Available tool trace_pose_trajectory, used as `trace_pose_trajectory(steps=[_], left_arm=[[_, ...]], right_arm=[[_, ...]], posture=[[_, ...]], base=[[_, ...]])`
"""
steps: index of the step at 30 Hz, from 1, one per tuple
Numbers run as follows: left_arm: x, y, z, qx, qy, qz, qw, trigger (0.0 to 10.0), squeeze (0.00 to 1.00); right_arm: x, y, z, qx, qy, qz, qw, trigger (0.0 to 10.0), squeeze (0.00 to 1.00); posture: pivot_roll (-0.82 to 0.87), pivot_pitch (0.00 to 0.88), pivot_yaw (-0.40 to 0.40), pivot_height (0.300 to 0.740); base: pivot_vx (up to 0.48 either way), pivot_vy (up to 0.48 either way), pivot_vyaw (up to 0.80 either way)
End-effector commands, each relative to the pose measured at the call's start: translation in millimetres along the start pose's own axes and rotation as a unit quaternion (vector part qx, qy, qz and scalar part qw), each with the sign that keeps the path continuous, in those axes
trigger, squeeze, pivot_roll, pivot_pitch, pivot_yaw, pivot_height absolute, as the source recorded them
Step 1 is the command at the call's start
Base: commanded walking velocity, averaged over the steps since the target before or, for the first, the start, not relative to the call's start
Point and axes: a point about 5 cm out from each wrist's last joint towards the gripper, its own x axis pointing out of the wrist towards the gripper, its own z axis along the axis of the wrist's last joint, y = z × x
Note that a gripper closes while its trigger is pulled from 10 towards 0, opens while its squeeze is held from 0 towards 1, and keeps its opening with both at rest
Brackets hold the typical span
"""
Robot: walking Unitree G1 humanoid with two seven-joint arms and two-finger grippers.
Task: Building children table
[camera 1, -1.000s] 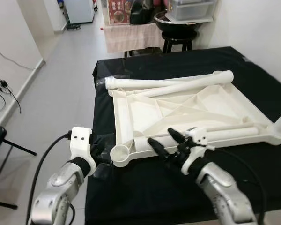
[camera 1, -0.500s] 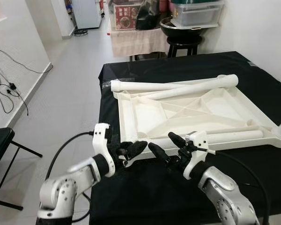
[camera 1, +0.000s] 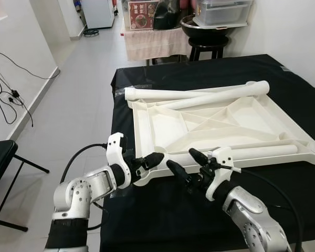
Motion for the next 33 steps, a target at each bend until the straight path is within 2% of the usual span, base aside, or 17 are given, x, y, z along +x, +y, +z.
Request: trace_pose_trajectory(steps=[1,2,5,8,14,18,24,30,33], left_arm=[[5.4,-6.3,1,-0.015,0.009,-0.029,0.999,10.0,0.0],[5.4,-6.3,1,-0.015,0.009,-0.029,0.999,10.0,0.0],[12.3,-17.9,7,-0.027,0.013,-0.076,0.997,10.0,0.0],[14.8,-22.1,7,-0.032,0.02,-0.091,0.995,10.0,0.0],[21.8,-22.8,2,-0.046,0.052,-0.092,0.993,10.0,0.0],[29.1,-16.8,0,-0.045,0.075,-0.053,0.995,10.0,0.0],[29.4,-17.7,2,-0.035,0.078,-0.041,0.996,10.0,0.0],[26.6,-9.0,11,-0.021,0.071,0.017,0.997,10.0,0.0],[27.0,-8.7,13,-0.025,0.067,0.024,0.997,10.0,0.0]], right_arm=[[-1.0,3.9,-1,-0.002,0.007,0.002,1.0,10.0,0.0],[-1.0,3.9,-1,-0.002,0.007,0.002,1.0,10.0,0.0],[-2.1,4.8,-2,-0.002,0.007,0.001,1.0,10.0,0.0],[-3.0,5.0,-2,-0.001,0.007,-0.001,1.0,10.0,0.0],[-6.2,4.5,-1,0.003,0.008,-0.011,1.0,10.0,0.0],[-10.8,4.2,0,0.01,0.007,-0.022,1.0,10.0,0.0],[-12.6,4.5,1,0.015,0.007,-0.026,1.0,10.0,0.0],[-13.2,5.7,1,0.018,0.009,-0.026,0.999,10.0,0.0],[-13.4,6.1,2,0.019,0.011,-0.027,0.999,10.0,0.0]], posture=[[-0.08,0.054,0.038,0.74],[-0.08,0.054,0.038,0.74],[-0.09,0.056,0.042,0.74],[-0.1,0.06,0.043,0.74],[-0.11,0.085,0.047,0.74],[-0.11,0.102,0.053,0.74],[-0.11,0.118,0.057,0.74],[-0.11,0.128,0.059,0.74],[-0.11,0.128,0.059,0.74]], base=[[0.0,0.0,0.0],[0.0,0.0,0.0],[0.0,0.0,0.0],[0.0,0.0,0.0],[0.0,0.0,0.0],[0.0,0.0,0.0],[0.0,0.0,0.0],[0.0,0.0,0.0],[0.0,0.0,0.0]])
